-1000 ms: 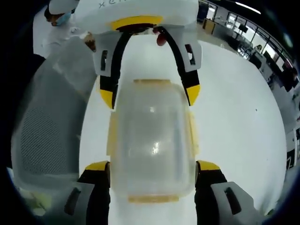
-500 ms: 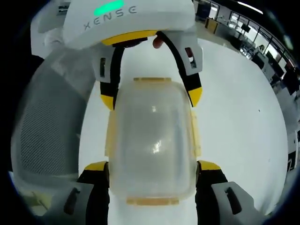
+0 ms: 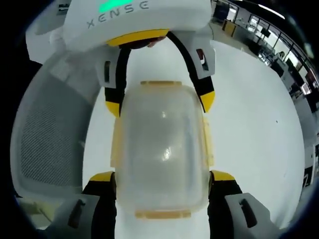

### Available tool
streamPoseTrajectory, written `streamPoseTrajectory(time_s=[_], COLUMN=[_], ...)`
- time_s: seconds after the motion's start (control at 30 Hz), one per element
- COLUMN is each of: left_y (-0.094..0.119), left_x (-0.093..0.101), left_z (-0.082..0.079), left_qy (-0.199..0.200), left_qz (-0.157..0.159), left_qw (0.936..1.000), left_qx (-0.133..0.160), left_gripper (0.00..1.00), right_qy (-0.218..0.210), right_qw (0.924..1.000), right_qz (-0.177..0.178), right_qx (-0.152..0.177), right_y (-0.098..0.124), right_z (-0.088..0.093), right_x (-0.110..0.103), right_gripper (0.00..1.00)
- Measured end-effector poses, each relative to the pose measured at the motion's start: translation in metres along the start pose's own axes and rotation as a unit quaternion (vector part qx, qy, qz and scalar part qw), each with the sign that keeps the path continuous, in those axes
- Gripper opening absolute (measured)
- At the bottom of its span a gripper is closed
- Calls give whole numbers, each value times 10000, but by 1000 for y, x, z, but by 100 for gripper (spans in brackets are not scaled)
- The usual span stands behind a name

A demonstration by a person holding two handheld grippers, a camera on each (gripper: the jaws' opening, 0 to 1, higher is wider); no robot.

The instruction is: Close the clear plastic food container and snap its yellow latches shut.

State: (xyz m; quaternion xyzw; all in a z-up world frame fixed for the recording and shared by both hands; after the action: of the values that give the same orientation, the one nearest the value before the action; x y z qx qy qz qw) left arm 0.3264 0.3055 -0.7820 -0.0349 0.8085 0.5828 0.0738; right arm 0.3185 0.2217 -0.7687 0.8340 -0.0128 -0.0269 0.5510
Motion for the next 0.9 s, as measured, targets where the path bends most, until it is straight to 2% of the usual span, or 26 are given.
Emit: streamPoseTrajectory(time_s=[0.33, 0.53, 0.73, 0.9], left_y=[-1, -2, -1, 0], left_x=[1, 0, 0, 0], left_z=[0, 1, 1, 1], left_qy=[-22, -17, 3, 8], left_qz=[14, 15, 6, 7], left_qw=[10000, 10000, 10000, 10000], left_qx=[-53, -78, -16, 32], left_gripper=[85, 85, 85, 85], right_qy=[-28, -8, -26, -40], right_qw=[9998, 9999, 9999, 9999], right_qz=[149, 112, 116, 153], right_qx=[131, 6, 118, 58], right_y=[-1, -2, -2, -2], right_z=[1, -1, -1, -2], right_x=[-1, 0, 0, -1], right_gripper=[76, 76, 77, 77])
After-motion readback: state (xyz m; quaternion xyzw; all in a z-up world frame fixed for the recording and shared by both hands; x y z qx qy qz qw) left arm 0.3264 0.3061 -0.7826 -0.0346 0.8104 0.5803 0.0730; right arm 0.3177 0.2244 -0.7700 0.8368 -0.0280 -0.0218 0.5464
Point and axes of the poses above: the point that each gripper's makers call its tool centre point, and the gripper's own axes: y roughly backward along the fingers, x roughly to its right, z roughly out of its underside, the point moved 3 cm from there along y, roughly backward along the fingers, and after that the axes turned 3 degrees about -z, right-handed, at the moved point
